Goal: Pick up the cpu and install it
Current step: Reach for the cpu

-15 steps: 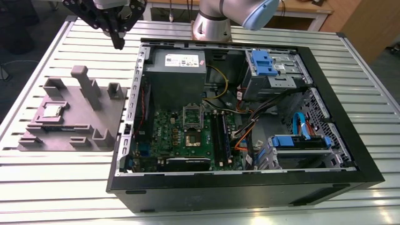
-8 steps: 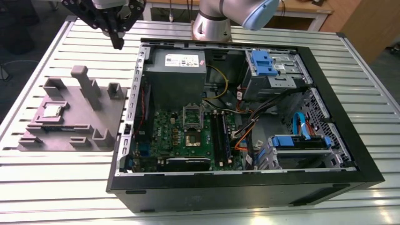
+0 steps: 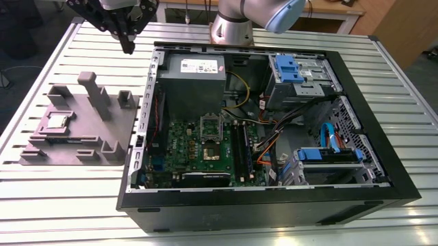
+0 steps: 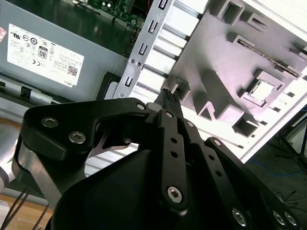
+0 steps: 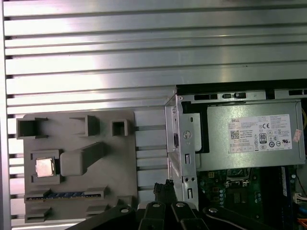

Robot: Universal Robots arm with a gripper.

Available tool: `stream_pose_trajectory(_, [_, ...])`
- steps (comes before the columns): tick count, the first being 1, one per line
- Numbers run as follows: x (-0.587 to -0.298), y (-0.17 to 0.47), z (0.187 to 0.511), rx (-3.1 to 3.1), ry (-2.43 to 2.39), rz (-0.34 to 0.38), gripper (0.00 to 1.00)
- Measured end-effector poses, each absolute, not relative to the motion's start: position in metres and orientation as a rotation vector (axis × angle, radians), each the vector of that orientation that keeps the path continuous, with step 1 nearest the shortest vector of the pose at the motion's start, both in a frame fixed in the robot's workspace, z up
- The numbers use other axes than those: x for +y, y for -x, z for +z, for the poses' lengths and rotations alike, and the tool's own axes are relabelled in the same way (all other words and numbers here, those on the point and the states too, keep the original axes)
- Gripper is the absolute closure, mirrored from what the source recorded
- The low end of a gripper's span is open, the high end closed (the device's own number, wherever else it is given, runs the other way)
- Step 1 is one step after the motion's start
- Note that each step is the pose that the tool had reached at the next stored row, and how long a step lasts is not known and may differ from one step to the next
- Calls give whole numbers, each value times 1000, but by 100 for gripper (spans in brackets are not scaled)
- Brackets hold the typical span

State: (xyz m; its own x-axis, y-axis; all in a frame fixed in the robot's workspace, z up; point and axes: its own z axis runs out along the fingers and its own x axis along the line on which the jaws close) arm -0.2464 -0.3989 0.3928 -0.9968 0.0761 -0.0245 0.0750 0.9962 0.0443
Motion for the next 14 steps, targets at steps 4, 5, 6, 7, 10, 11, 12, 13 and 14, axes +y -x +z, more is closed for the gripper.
stream_pose_trajectory(4, [-399, 247, 393, 3112, -118, 68, 90])
stream_pose_trajectory(5, [-399, 248, 393, 3112, -118, 68, 90])
stream_pose_trajectory(6, [-399, 248, 393, 3113, -118, 68, 90])
stream_pose_trajectory(7, [-399, 248, 393, 3113, -118, 68, 90])
stream_pose_trajectory(10, [-399, 249, 393, 3112, -118, 68, 90])
stream_pose_trajectory(11, [-399, 249, 393, 3113, -118, 68, 90])
stream_pose_trajectory(12, [-399, 249, 393, 3112, -118, 68, 90])
stream_pose_trajectory(13, [-399, 250, 393, 3112, -118, 68, 90])
stream_pose_trajectory(14, [-399, 250, 393, 3112, -118, 68, 90])
